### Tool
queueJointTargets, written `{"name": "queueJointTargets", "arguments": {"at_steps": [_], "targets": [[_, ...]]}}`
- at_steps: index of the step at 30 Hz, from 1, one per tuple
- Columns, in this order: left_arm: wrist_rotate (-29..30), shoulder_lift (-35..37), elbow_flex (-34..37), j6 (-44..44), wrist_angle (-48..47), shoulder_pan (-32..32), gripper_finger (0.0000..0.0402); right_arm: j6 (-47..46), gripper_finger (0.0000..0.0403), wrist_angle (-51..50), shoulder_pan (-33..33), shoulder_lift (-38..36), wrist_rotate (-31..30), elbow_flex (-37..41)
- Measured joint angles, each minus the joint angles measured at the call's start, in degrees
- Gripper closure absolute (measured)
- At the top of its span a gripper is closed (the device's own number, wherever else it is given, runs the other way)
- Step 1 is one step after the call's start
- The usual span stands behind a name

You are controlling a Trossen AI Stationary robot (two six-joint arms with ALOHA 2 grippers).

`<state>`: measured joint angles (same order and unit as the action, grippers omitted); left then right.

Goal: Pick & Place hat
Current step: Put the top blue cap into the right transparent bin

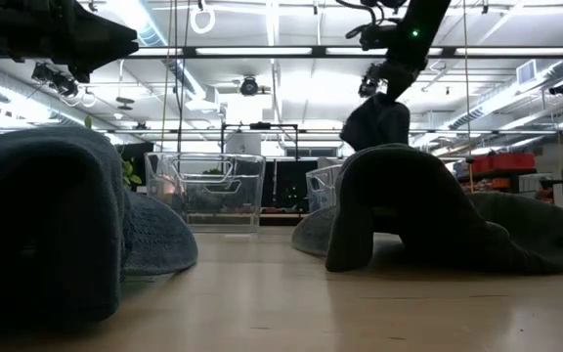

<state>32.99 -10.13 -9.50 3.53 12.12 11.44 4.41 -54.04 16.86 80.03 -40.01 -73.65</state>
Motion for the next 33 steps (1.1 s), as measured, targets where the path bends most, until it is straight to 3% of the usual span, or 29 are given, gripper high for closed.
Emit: {"name": "queueJointTargets", "arguments": {"at_steps": [5,22,33], "targets": [[0.00,0.00,0.00,0.00,0.00,-0.01,0.0248,-3.57,0.0403,-4.11,0.03,0.00,-0.02,0.09],[0.00,0.00,0.00,0.01,-0.02,-0.02,0.0248,-2.52,0.0402,3.54,1.18,0.00,1.13,10.87],[0.00,0.00,0.00,0.02,-0.02,-0.02,0.0248,-1.79,0.0338,9.02,1.49,0.00,3.49,11.86]]}}
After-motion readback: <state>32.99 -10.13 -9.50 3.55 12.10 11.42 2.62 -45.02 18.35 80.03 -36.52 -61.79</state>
